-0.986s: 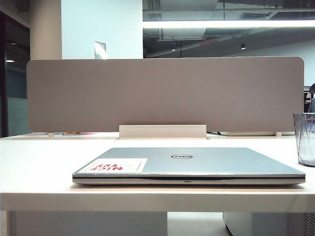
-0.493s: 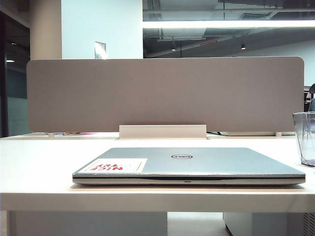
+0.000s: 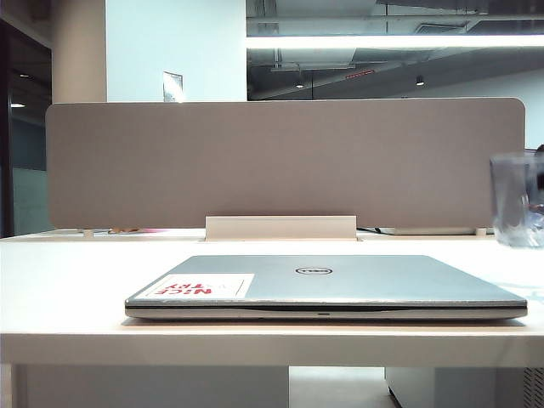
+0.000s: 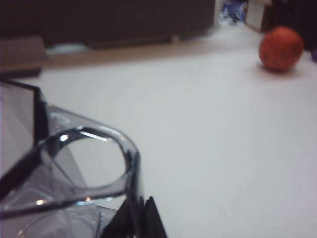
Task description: Pick up the water cup and place it on the side of the laptop away from you.
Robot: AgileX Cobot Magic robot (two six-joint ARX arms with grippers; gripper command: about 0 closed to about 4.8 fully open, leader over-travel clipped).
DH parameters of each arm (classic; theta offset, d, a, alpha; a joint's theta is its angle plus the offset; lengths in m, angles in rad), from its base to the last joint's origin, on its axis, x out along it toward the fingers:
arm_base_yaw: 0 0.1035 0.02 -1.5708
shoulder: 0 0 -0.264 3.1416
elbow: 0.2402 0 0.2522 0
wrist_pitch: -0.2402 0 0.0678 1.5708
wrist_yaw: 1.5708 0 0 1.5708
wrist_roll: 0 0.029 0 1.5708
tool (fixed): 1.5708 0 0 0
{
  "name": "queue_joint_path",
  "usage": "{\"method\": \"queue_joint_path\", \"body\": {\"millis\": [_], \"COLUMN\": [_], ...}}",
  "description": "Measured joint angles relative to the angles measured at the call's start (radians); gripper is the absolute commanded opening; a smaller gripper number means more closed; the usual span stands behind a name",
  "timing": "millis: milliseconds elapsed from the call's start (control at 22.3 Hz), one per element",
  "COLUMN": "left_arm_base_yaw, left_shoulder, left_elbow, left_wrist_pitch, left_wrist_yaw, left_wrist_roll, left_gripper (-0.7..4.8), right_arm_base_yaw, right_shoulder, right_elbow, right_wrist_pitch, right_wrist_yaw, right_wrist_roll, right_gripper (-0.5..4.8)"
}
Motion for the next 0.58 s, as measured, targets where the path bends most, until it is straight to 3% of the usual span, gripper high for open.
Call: {"method": "queue_joint_path", "body": {"millis": [269, 583], "left_arm_base_yaw": [0.0, 0.0], "left_shoulder": [0.0, -0.001], "left_elbow": [0.0, 0.0], "left_wrist_pitch": [-0.001, -0.001], "left_wrist_yaw": [0.0, 0.0], "left_wrist_roll": [0.0, 0.0], "left_gripper": [-0.05, -0.05], "right_arm_base_yaw": [0.065, 0.179], "right_shoulder": [-0.019, -0.015], "right_elbow": [0.083, 0.323], "right_wrist_pitch": [-0.069, -0.352], "right_wrist_yaw": [-0.047, -0.071], "right_wrist_roll": [0.002, 0.003], "right_gripper": [-0.01, -0.01]}}
